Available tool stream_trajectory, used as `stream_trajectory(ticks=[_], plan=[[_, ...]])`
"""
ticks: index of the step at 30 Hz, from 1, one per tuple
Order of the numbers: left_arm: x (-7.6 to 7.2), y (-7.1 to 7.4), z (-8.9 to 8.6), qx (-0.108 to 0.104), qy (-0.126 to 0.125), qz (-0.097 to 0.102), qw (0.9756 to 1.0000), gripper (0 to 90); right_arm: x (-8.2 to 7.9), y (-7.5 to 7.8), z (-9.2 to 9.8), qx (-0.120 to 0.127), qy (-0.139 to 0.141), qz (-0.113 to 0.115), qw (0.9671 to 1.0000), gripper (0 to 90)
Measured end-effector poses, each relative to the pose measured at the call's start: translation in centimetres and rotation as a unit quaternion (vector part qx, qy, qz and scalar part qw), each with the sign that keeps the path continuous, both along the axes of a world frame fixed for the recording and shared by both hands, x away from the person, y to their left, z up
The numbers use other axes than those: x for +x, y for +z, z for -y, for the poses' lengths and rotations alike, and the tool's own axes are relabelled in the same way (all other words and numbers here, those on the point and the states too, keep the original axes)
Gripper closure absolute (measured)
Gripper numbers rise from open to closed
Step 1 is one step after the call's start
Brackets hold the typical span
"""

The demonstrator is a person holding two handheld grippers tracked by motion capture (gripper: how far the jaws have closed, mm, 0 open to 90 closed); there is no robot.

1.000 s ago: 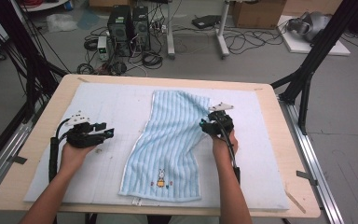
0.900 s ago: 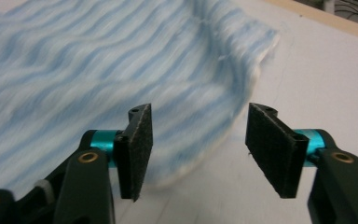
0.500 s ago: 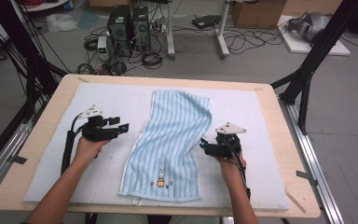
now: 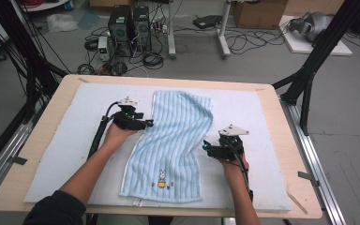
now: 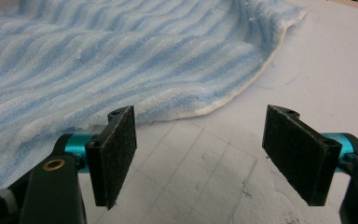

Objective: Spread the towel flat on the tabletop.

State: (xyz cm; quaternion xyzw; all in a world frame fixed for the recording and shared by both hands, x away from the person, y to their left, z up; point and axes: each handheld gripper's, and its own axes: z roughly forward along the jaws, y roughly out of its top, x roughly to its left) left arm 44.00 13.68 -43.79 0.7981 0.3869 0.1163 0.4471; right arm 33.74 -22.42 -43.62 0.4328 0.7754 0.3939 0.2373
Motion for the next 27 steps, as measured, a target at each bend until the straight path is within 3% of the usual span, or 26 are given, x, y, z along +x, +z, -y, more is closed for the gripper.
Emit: stream_trajectory(ticks=[4, 6, 8, 10, 13, 15, 19, 21, 24, 27], plan=[[0.4, -0.9, 1.7, 0.051, -0.006, -0.001, 0.9987, 42.1, 0.0, -0.1, 0.1, 0.002, 0.001, -0.001, 1.0000, 25.6], [0.3, -0.9, 1.9, 0.079, -0.013, 0.023, 0.9965, 50.6, 0.0, -0.1, 0.1, 0.002, 0.002, 0.000, 1.0000, 25.6], [0.3, -0.8, 1.6, 0.073, -0.028, 0.018, 0.9968, 72.7, 0.0, -0.1, 0.1, 0.003, 0.002, -0.001, 1.0000, 25.6], [0.5, -0.8, 1.1, 0.065, -0.025, 0.008, 0.9976, 83.4, 0.0, -0.1, 0.1, 0.002, 0.003, -0.001, 1.0000, 25.6], [0.8, -0.7, 0.0, 0.054, -0.002, -0.007, 0.9985, 84.9, 0.0, -0.2, -0.1, 0.001, 0.007, -0.004, 1.0000, 25.9], [0.8, -0.7, -1.1, 0.057, 0.020, -0.003, 0.9981, 85.0, 0.0, -0.2, -0.2, 0.001, 0.006, -0.005, 1.0000, 26.0], [1.0, -0.7, -4.1, 0.044, 0.059, -0.020, 0.9971, 84.9, 0.1, -0.4, -0.4, 0.005, 0.007, -0.009, 0.9999, 26.3], [0.9, -0.6, -5.4, 0.036, 0.080, -0.008, 0.9961, 84.9, 0.2, -0.4, -0.6, 0.013, 0.009, -0.013, 0.9998, 27.8], [0.8, -0.8, -6.4, 0.028, 0.090, -0.014, 0.9955, 84.8, 0.5, -0.4, -1.5, 0.036, 0.023, -0.017, 0.9989, 38.5], [0.7, -1.1, -6.7, 0.021, 0.091, -0.014, 0.9955, 84.5, 1.1, -0.4, -3.1, 0.041, 0.046, -0.025, 0.9978, 49.5]])
